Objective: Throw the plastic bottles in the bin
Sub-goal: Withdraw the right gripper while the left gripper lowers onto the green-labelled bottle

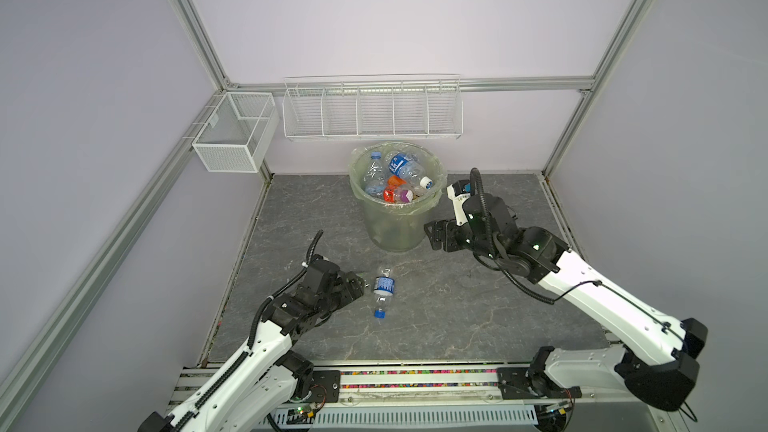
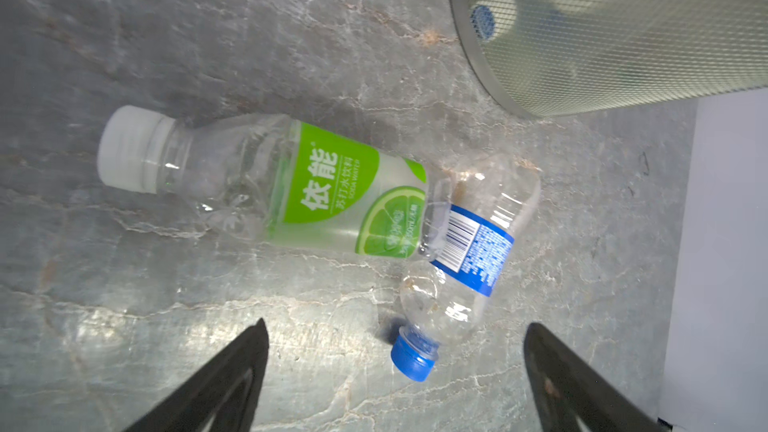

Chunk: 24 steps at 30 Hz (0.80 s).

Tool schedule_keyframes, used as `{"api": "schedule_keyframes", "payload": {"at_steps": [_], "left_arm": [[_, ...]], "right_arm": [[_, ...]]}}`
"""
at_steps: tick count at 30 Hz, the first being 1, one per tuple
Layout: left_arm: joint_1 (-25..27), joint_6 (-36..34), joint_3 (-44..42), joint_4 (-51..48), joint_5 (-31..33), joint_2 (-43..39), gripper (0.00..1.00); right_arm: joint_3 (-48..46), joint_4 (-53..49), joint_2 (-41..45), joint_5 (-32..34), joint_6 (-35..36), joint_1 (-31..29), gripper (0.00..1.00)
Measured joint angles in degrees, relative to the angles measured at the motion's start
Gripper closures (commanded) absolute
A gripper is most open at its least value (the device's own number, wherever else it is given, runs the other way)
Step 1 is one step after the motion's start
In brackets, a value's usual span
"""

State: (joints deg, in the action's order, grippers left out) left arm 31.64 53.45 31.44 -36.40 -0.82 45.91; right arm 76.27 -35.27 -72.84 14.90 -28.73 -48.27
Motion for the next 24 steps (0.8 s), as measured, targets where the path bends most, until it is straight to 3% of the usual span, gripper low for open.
{"api": "schedule_keyframes", "payload": {"at_steps": [14, 24], "left_arm": [[-1.0, 16.7, -3.4, 2.9, 3.3, 1.3, 0.03], [-4.0, 22.4, -1.8, 3.1, 3.8, 7.3, 0.03]], "right_arm": [[-9.0, 0.5, 4.0, -0.9, -5.8, -0.6, 0.12], [-10.8, 0.4, 5.7, 0.1, -6.9, -0.6, 0.12]]}}
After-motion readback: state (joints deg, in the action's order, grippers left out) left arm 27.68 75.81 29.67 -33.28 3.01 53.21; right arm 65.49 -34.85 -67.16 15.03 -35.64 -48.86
